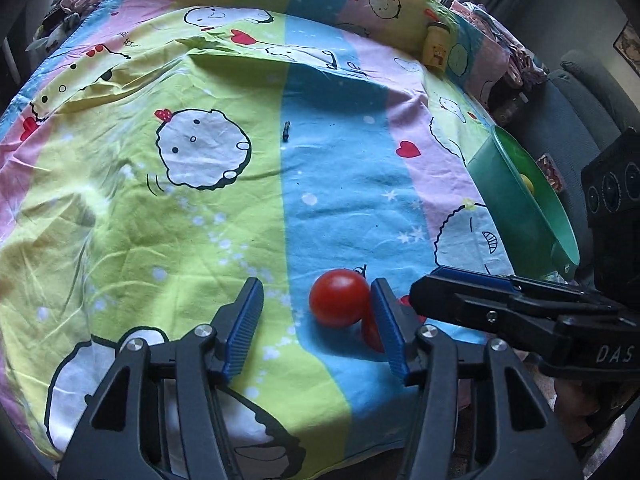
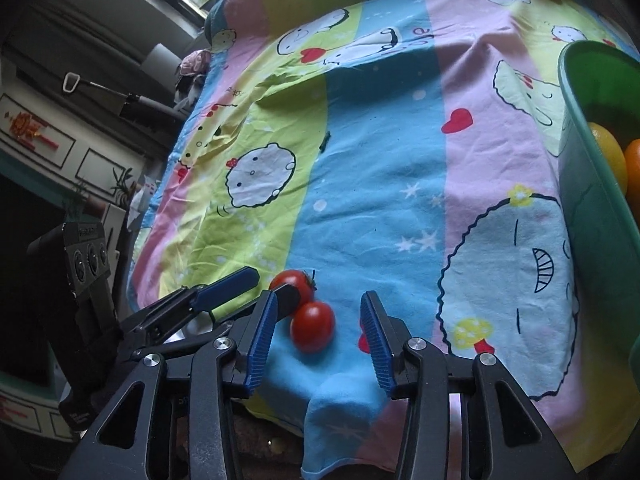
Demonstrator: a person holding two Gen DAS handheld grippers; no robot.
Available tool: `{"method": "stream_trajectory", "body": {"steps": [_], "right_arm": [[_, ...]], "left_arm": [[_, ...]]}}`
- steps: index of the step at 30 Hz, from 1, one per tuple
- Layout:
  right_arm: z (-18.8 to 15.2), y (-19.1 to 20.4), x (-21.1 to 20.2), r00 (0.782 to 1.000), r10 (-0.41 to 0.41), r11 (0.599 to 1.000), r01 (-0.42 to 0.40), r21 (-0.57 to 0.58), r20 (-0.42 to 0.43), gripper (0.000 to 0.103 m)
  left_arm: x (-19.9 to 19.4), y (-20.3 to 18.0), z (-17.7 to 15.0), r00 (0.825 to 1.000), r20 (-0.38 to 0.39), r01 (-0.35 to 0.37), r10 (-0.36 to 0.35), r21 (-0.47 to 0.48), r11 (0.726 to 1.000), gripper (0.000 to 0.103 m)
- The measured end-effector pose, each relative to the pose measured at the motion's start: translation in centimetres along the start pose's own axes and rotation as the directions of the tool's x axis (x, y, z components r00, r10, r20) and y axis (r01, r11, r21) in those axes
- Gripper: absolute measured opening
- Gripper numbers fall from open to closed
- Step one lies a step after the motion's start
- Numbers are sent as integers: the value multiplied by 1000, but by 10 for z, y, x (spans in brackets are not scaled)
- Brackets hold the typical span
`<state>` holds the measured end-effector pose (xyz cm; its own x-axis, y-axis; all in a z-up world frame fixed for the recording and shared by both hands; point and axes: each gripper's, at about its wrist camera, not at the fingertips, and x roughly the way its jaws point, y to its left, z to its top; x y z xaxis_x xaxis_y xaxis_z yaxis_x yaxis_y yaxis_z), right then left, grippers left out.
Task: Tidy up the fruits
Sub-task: 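Close the right tool on a red tomato while the left tool grasps the last tomato, then lift and carry both tomatoes in the two tools over the basin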
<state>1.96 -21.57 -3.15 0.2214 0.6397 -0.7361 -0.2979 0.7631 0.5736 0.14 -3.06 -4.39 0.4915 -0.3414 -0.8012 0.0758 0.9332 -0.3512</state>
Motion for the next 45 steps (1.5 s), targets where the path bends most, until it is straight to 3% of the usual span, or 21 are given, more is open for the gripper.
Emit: {"method": "stream_trajectory", "body": {"steps": [11, 13, 16, 22, 27, 32, 33, 45], "right_arm": [[-2, 6, 22, 998, 15, 1000, -14, 22, -58, 41], [-2, 6, 25, 998, 18, 1000, -16, 25, -63, 35], [-2, 6, 27, 998, 12, 1000, -11, 21, -55, 28], [2, -4, 21, 1000, -11, 998, 12, 61, -16, 28], [8, -19, 6, 995, -92, 991, 87, 105, 43, 28], [13, -26, -3, 971, -220, 972, 210, 107, 93, 28], [13, -26, -2, 969, -229, 970, 220, 103, 91, 28], [13, -23, 1, 965, -244, 968, 236, 88, 94, 28]], "left_arm": [[-18, 20, -6, 999, 33, 7, -5, -59, 998, 51], [-19, 22, -6, 999, 37, 17, -15, -61, 998, 50], [-18, 21, -6, 999, 32, 27, -25, -60, 998, 50], [-9, 10, -5, 999, 9, 50, -50, -26, 998, 50], [2, -4, -2, 999, -13, 47, -46, 21, 999, 49], [12, -12, -1, 999, -18, 44, -43, 56, 997, 35], [12, -13, -1, 999, -16, 38, -37, 55, 998, 31], [10, -16, -4, 1000, 3, 16, -16, 48, 999, 32]]}}
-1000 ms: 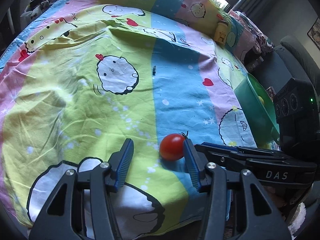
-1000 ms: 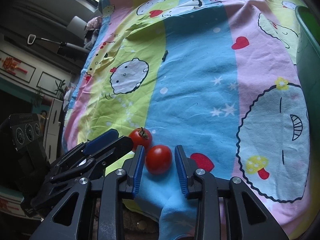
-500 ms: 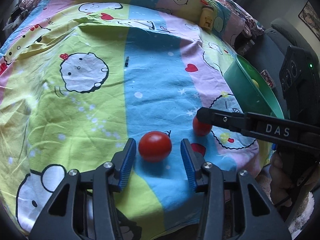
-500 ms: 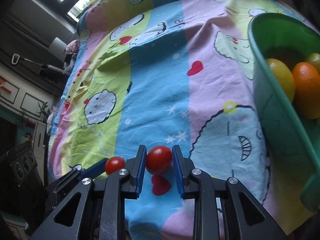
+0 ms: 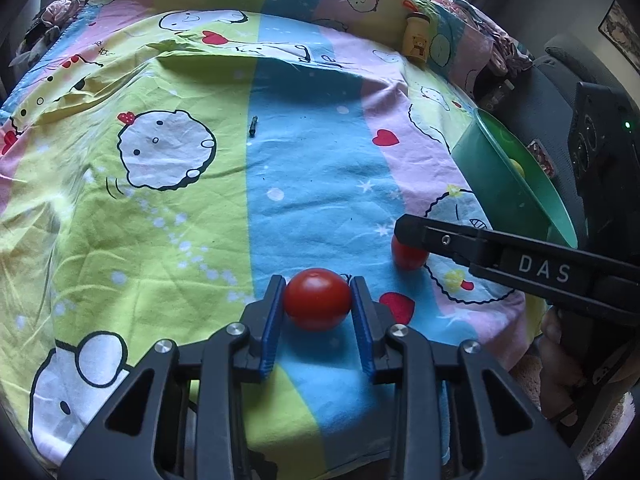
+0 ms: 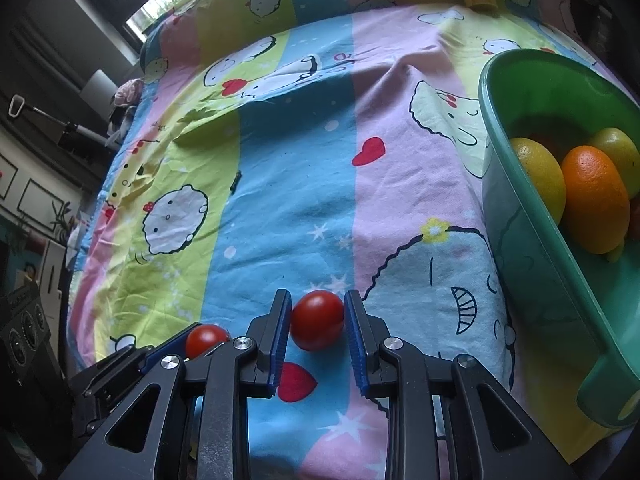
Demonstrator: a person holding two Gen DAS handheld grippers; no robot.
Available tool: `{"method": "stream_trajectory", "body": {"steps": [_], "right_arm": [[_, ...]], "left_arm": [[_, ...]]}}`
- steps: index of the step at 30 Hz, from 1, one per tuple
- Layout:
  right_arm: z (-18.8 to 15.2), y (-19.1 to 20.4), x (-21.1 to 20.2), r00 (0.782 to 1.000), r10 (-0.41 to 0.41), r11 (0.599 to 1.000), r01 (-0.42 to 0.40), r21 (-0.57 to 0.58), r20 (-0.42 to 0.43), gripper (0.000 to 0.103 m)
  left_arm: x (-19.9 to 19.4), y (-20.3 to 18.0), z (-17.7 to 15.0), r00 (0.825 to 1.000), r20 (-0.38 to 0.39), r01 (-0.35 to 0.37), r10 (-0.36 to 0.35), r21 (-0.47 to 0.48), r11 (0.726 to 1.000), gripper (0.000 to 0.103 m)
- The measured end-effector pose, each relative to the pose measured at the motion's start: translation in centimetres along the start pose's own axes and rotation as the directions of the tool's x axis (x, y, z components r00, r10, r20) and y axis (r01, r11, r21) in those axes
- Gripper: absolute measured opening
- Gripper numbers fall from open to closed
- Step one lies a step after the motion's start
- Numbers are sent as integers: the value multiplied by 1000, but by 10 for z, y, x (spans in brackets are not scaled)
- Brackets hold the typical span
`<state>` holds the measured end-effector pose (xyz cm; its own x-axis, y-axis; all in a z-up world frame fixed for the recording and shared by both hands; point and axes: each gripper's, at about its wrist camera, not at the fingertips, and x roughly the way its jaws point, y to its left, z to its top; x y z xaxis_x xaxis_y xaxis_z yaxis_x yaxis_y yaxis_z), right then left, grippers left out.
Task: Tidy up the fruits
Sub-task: 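Lift and carry both tomatoes in the two tools over the basin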
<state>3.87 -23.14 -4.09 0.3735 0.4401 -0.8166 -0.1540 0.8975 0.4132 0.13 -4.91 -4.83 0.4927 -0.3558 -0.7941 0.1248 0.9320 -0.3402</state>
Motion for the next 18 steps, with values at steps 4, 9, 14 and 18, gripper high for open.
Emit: {"method": "stream_trajectory", "body": {"steps": [4, 9, 14, 18], "right_arm": [[-2, 0, 9, 998, 36, 999, -36, 11, -42, 28], [-1, 2, 8, 1000, 9, 1000, -9, 0, -23, 28], [8, -7, -15, 999, 28, 999, -29, 27, 41, 28], [15, -17, -50, 988, 60, 997, -66, 39, 146, 28]], "left_arm": [[-3, -2, 1, 1000, 12, -10, 10, 1, 1000, 32], [-10, -9, 7, 999, 42, -25, 25, 13, 1000, 32], [-20, -27, 18, 994, 98, -59, 55, 42, 997, 32], [-28, -49, 31, 988, 151, -57, 45, 77, 995, 32]]}}
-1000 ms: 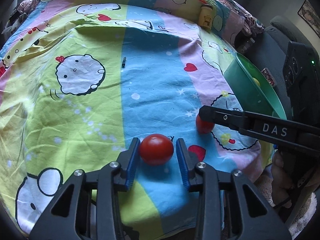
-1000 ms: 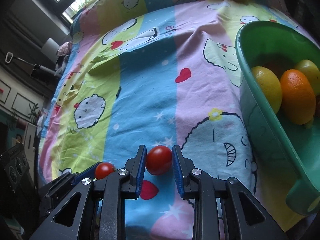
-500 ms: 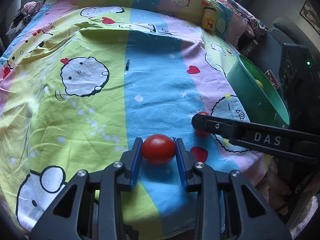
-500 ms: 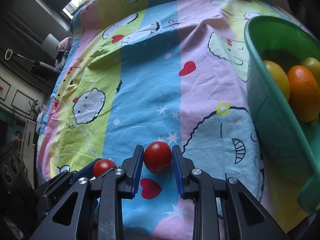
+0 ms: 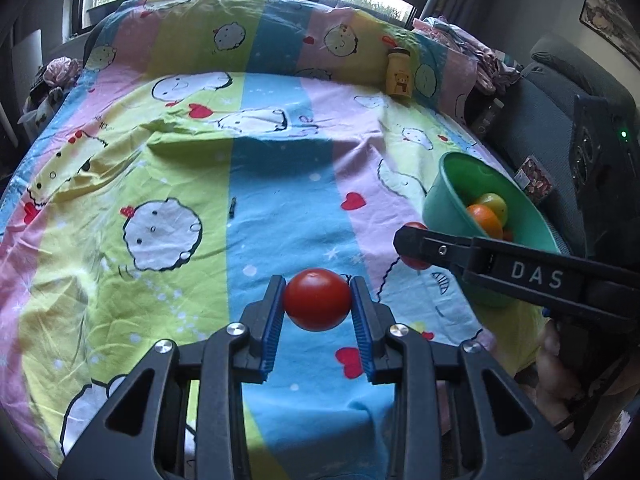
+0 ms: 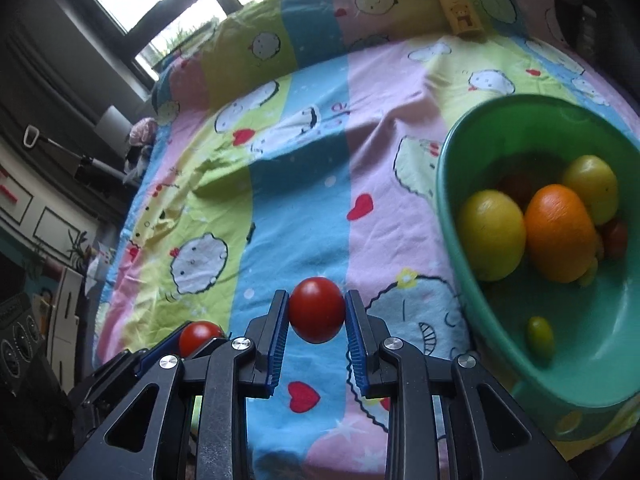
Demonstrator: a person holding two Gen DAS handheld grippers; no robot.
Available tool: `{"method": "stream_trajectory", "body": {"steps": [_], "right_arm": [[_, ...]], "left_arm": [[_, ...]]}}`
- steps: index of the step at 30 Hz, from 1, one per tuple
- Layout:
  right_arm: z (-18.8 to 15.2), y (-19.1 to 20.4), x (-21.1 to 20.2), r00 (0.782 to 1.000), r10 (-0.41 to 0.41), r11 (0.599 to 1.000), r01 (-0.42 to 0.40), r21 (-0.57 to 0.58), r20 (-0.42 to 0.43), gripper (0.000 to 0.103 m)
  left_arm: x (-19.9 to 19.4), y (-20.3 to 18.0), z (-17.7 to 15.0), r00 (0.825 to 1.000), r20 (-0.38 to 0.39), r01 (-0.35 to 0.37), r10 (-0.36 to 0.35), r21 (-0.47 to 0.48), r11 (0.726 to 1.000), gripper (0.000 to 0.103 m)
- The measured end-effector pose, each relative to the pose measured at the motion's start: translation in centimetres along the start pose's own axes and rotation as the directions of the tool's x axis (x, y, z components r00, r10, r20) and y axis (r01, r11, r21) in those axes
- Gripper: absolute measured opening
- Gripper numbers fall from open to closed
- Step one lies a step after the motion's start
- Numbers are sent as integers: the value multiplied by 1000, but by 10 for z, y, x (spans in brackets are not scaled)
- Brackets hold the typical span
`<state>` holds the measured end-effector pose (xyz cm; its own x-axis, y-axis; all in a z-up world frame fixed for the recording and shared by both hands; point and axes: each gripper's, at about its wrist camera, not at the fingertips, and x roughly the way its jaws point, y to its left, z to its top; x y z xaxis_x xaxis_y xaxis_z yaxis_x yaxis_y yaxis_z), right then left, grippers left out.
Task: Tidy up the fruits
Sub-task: 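Lift and carry both tomatoes in the two tools over the basin, then lower both tools into the basin and open them to release the tomatoes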
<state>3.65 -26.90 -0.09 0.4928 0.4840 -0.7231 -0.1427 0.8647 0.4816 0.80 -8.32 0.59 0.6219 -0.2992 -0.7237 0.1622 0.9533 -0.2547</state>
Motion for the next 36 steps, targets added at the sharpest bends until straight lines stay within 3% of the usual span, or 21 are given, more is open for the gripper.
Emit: {"method": "stream_trajectory", "body": {"steps": [7, 12, 16, 23, 36], "right_arm": [[18, -32, -61, 979, -22, 998, 8, 69, 204, 28], [22, -65, -85, 959, -77, 986, 33, 166, 272, 28], [23, -88, -91, 951, -146, 968, 80, 239, 273, 28], [21, -124, -95, 946, -208, 937, 120, 327, 248, 28], [21, -145, -83, 959, -216, 919, 135, 370, 186, 28]], "left_arm": [[1, -45, 29, 997, 63, 32, -36, 61, 998, 32], [8, -77, 44, 994, 86, 54, -64, 109, 993, 32], [16, -103, 52, 989, 96, 98, -112, 146, 985, 33], [47, -135, 57, 984, 32, 169, -177, 171, 971, 33], [81, -153, 49, 978, -68, 205, -196, 165, 965, 33]]}}
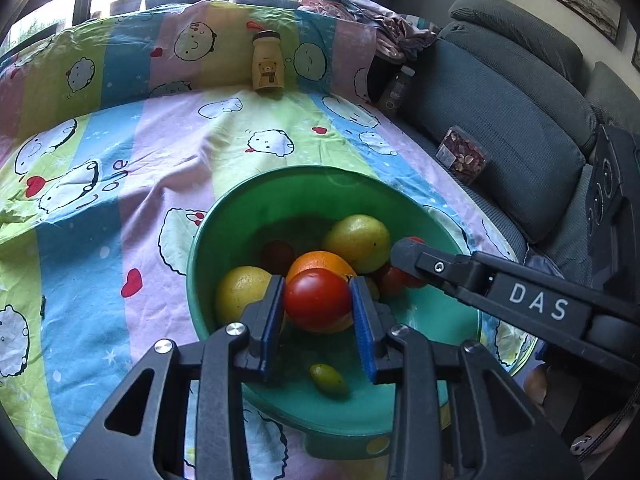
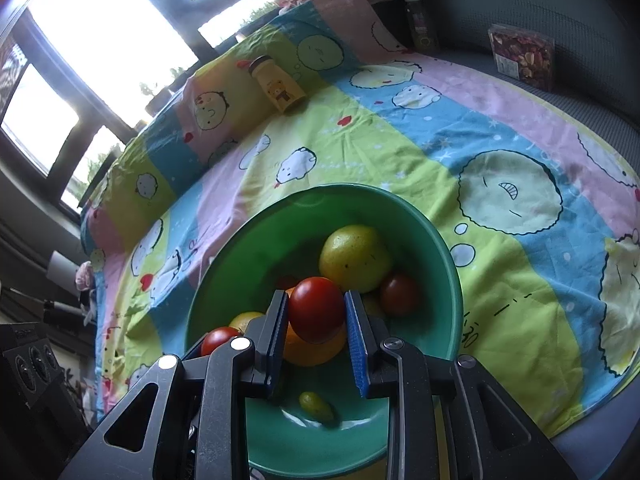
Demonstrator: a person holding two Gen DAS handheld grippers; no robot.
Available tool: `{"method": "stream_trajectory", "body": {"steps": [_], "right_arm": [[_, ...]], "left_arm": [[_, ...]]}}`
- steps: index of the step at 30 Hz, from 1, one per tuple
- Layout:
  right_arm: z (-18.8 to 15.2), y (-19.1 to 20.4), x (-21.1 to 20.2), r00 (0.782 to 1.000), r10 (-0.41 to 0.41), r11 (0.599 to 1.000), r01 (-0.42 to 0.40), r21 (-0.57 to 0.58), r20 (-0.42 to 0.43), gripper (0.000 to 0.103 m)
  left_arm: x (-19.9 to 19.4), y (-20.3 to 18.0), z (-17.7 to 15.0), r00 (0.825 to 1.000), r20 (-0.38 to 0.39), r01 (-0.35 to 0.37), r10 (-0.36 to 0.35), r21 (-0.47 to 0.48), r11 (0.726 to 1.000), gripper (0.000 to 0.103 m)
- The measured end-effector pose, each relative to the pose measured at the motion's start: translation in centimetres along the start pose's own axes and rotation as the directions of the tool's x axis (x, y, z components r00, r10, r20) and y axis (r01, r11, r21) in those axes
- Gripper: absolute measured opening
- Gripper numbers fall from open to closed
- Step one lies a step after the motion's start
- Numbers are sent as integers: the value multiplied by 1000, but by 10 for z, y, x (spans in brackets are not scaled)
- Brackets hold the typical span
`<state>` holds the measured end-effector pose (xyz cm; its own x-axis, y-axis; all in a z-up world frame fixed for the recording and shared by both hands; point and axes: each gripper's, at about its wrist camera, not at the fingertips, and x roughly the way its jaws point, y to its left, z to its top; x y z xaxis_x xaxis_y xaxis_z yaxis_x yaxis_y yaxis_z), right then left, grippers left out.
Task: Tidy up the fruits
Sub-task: 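Lower both tools into the basin and open them to release the tomatoes, then withdraw both open tools from the basin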
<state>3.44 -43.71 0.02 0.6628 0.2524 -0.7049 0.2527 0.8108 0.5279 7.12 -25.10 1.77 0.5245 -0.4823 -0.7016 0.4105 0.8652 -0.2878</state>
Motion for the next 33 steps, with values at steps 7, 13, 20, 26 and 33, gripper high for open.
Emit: {"method": "stream_trajectory", "body": {"steps": [7, 13, 20, 26, 33], "right_arm": [[0, 2, -3, 999, -32, 999, 32, -22, 14, 33], [2, 1, -14, 996, -48, 998, 51, -32, 71, 58], [2, 3, -20, 993, -51, 997, 56, -44, 109, 72], [1, 8, -21, 992, -43, 996, 51, -72, 115, 72], [-1, 12, -20, 993, -45, 995, 55, -86, 112, 72]], "left_arm": [[-11, 0, -1, 999, 37, 4, -4, 1, 1000, 74], [-27, 0, 0, 997, 70, -29, 28, 10, 1000, 94], [-44, 5, -4, 993, 109, -36, 33, 23, 999, 102], [-50, 9, -7, 994, 104, -44, 44, 4, 999, 102], [-51, 16, -8, 995, 97, -35, 37, -20, 999, 102]]}}
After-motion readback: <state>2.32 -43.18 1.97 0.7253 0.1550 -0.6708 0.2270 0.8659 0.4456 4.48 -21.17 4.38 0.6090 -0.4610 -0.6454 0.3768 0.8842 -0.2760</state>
